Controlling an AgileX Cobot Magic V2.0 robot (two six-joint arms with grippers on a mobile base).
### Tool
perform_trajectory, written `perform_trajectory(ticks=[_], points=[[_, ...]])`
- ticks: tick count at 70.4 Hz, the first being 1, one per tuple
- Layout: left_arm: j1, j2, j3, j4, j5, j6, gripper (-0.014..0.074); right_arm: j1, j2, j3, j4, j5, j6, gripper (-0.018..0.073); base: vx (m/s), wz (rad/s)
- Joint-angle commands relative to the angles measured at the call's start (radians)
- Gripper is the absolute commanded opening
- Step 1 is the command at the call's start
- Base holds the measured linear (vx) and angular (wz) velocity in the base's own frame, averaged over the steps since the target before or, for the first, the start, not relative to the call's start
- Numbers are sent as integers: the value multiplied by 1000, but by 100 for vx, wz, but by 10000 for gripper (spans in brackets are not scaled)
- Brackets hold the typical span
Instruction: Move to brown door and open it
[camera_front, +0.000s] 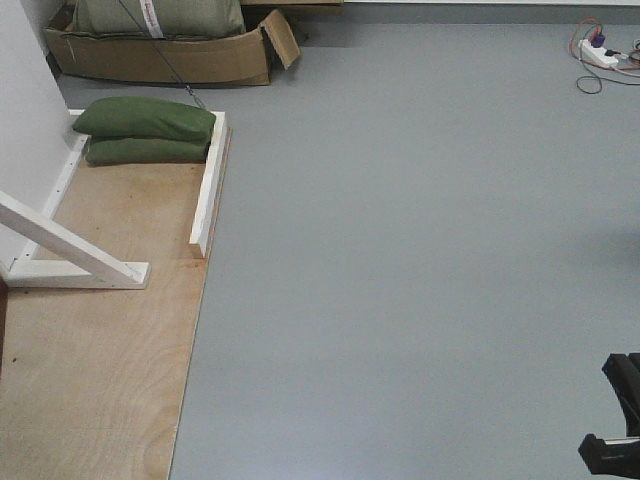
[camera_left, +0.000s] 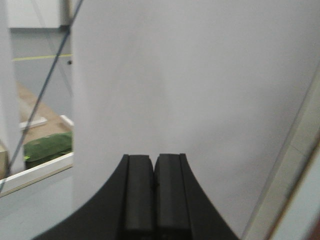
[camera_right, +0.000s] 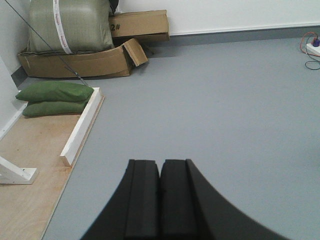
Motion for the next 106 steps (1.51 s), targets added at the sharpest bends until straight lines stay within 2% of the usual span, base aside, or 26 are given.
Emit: perform_trajectory(ticks=[1,17,29,39,51,62,69,75,86,106], points=[[57,-6,-22,18,-116,-34,17,-1,-16,2,-5,-81,-11,0,0,0],[227,61,-22,18,-116,-115,17,-1,-16,2,-5,-81,-11,0,0,0],[291,149,-22,18,-108,-214,17,-1,-16,2,-5,-81,-11,0,0,0],[301,213,-22,8,-44,-242,17,-1,-16,2,-5,-81,-11,0,0,0],[301,266,-22,-51,163,-247,17,-1,-16,2,-5,-80,-11,0,0,0],[301,309,-22,-51,311,-338,17,-1,-16,2,-5,-80,-11,0,0,0],[301,323,-22,-51,347,-427,17,-1,-16,2,-5,-80,-11,0,0,0],[301,323,-22,-51,379,-470,17,-1,-16,2,-5,-81,-11,0,0,0],[301,312,-22,-51,470,-478,17,-1,-16,2,-5,-81,-11,0,0,0],[301,241,-22,-51,705,-504,17,-1,-16,2,-5,-81,-11,0,0,1]])
